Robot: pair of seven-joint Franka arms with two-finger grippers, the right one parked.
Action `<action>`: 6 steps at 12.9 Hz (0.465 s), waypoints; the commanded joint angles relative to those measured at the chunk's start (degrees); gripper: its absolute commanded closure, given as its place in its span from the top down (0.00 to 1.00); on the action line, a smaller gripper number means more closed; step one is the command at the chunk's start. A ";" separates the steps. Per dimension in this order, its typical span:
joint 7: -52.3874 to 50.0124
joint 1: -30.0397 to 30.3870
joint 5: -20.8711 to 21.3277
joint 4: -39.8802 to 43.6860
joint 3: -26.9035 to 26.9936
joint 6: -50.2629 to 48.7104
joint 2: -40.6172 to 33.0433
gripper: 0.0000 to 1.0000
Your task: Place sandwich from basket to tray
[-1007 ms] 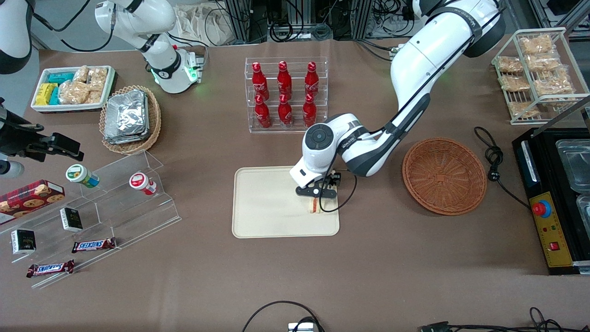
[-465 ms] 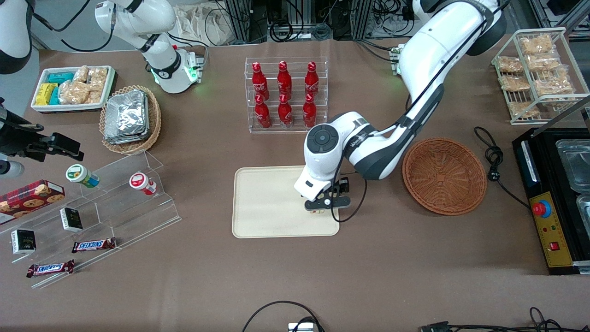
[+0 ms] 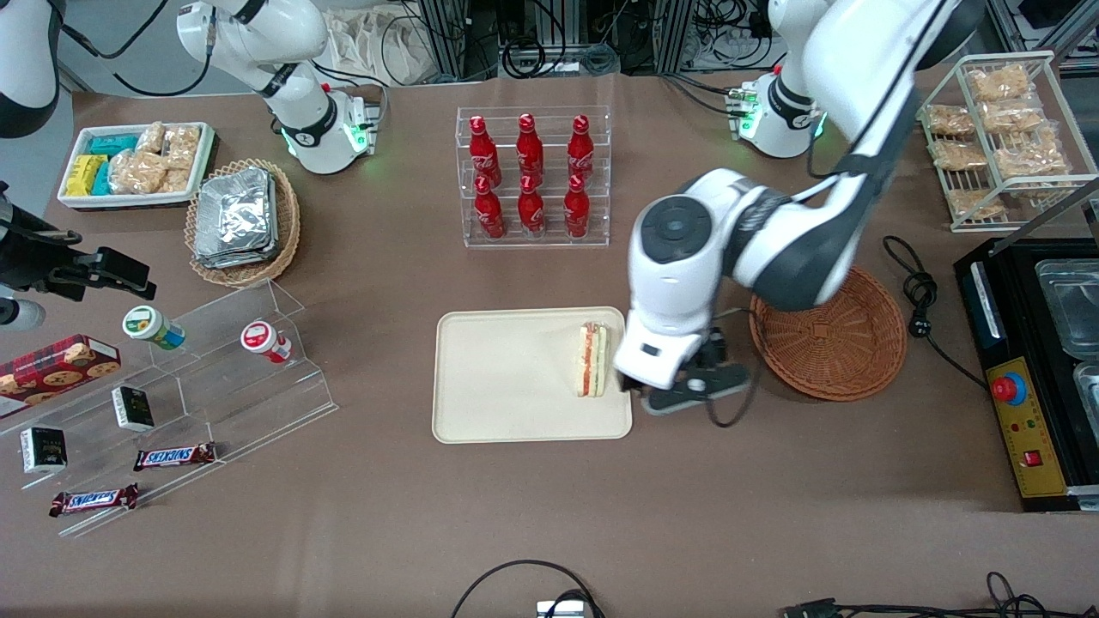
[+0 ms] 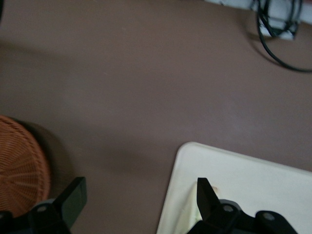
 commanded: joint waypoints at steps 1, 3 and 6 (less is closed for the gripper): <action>3.99 3.60 -1.10 -0.96 -0.48 -3.35 -3.38 1.00; 6.11 6.84 -4.17 -0.87 -0.48 -4.25 -6.01 1.00; 13.22 11.76 -9.70 -1.13 -0.48 -6.00 -9.36 1.00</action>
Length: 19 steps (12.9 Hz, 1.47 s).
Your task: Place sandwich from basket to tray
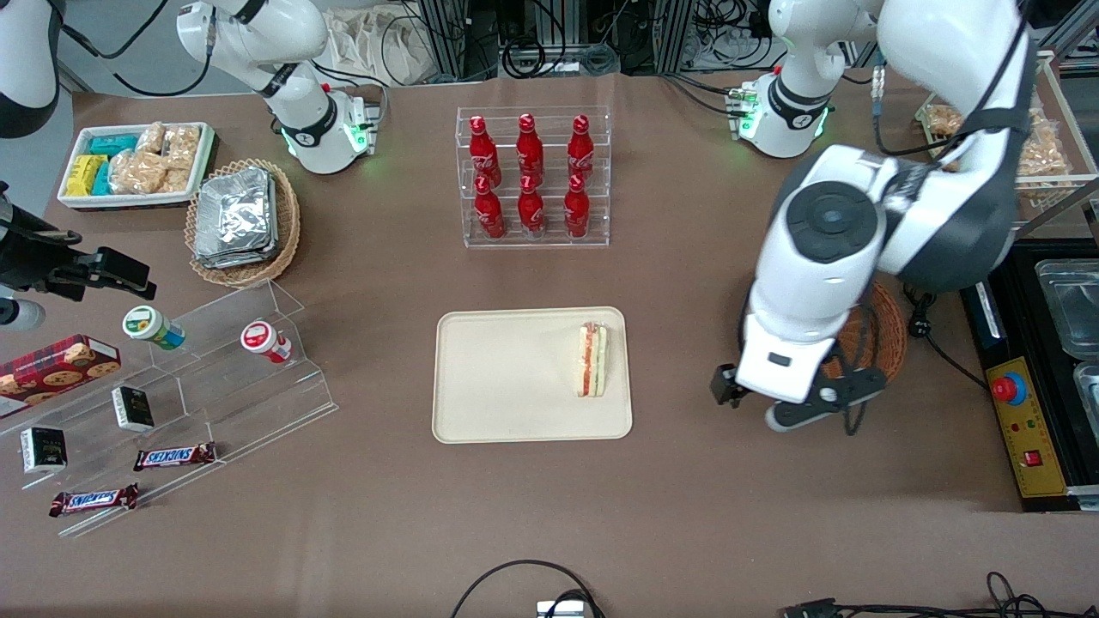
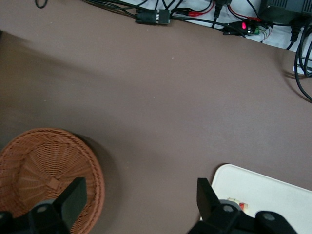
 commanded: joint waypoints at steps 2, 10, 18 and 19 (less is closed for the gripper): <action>8.06 5.17 -5.75 -1.33 -0.36 -2.78 -4.73 1.00; 26.43 8.88 -15.93 -2.99 5.75 -7.63 -12.80 1.00; 38.23 -0.63 -24.21 -12.47 23.89 -9.29 -25.55 1.00; 38.23 -0.63 -24.21 -13.36 23.89 -10.42 -26.70 1.00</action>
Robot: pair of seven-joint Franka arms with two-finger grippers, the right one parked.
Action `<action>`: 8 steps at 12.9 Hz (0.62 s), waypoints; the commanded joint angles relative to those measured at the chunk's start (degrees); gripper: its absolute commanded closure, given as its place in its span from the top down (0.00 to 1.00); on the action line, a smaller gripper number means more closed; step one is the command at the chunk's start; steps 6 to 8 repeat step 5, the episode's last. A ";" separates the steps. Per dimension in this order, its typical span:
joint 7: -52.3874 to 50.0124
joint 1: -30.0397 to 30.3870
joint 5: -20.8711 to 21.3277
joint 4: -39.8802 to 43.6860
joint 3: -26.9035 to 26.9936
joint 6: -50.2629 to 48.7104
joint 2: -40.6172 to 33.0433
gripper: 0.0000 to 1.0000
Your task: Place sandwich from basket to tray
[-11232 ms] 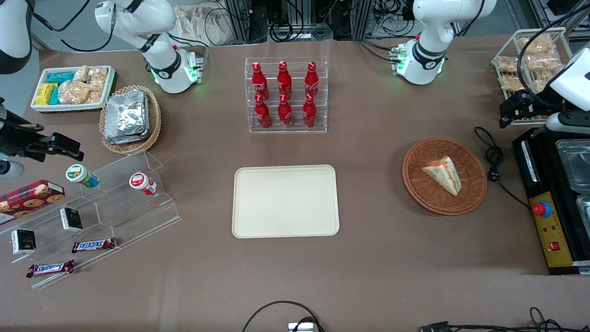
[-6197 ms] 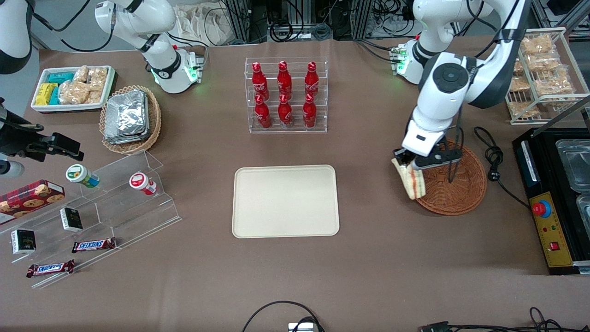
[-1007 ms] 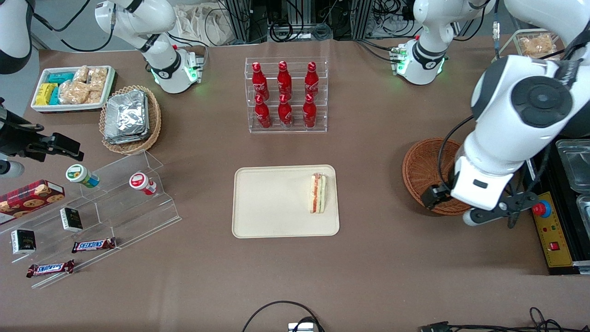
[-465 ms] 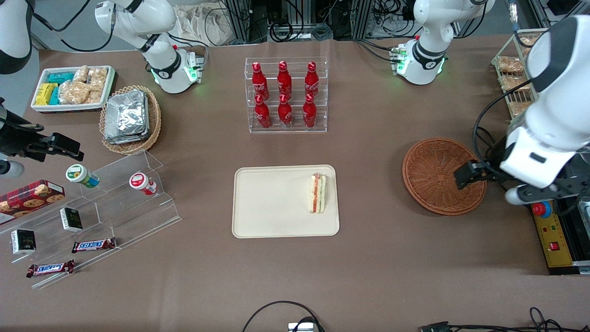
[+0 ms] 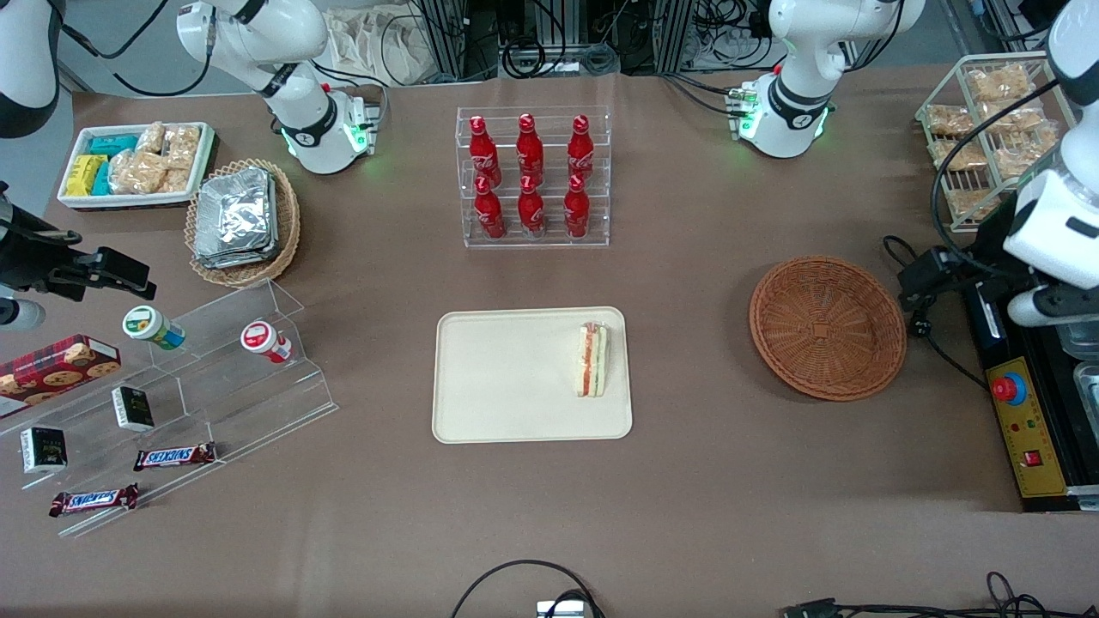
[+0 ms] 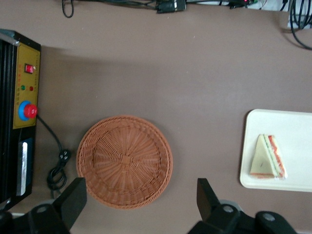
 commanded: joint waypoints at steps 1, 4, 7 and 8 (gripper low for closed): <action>1.44 -0.83 -1.10 -5.27 1.40 -2.04 -5.51 1.00; 1.88 -0.82 -4.34 -5.27 3.94 -3.10 -6.31 1.00; 2.14 -0.82 -4.44 -5.19 4.12 -3.19 -5.79 1.00; 2.14 -0.82 -4.44 -5.19 4.12 -3.19 -5.79 1.00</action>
